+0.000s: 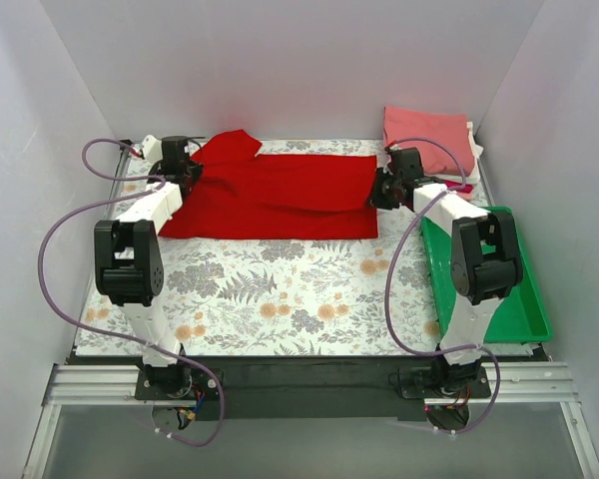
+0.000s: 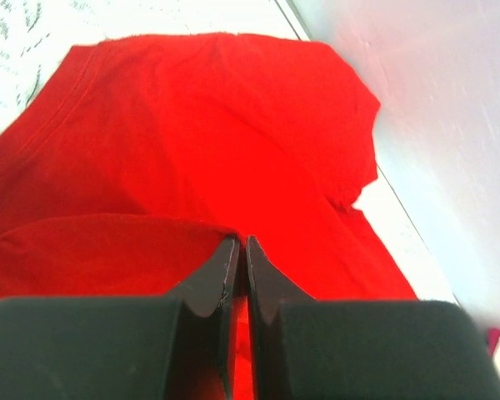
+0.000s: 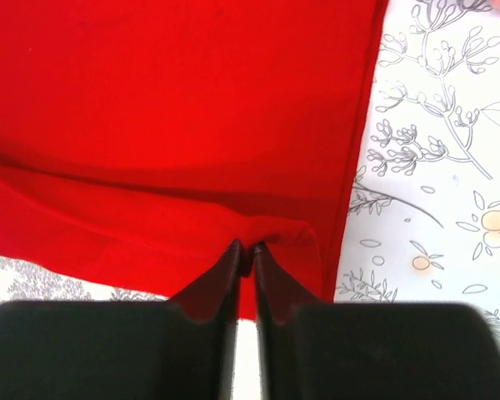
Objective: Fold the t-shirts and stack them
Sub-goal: Fold the tshirt
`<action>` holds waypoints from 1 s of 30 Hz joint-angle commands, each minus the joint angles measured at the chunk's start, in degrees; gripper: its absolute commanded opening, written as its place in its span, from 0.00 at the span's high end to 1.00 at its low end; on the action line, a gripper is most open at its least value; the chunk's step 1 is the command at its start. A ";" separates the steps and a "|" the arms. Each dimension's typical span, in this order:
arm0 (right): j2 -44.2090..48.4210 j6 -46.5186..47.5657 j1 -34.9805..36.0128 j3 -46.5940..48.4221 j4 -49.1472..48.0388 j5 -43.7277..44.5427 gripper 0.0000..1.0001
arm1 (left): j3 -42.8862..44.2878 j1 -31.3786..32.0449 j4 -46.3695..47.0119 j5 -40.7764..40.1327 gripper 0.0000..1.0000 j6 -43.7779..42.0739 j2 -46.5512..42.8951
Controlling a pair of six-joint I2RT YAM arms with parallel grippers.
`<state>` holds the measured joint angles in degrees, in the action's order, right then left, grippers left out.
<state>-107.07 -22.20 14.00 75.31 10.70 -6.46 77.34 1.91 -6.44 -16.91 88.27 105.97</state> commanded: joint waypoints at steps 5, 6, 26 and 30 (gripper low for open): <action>-4.99 2.41 -1.87 9.41 4.23 -2.42 0.41 | 10.89 -1.30 -2.61 -0.68 0.50 -2.92 7.84; -4.91 2.86 -1.87 10.72 4.59 -2.42 0.36 | 12.82 -1.38 -3.40 -0.24 0.25 -4.84 8.89; -5.59 6.64 5.25 5.81 1.69 -6.29 0.02 | 5.72 -1.56 -12.37 8.82 0.06 -3.37 7.31; -8.68 6.11 5.34 6.09 1.96 -8.13 0.02 | 4.93 -1.74 -15.44 7.68 0.06 -1.97 9.60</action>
<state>-114.45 -16.36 19.68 80.29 12.86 -13.08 83.13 0.51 -18.70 -8.49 85.19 115.00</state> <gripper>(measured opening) 0.983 0.938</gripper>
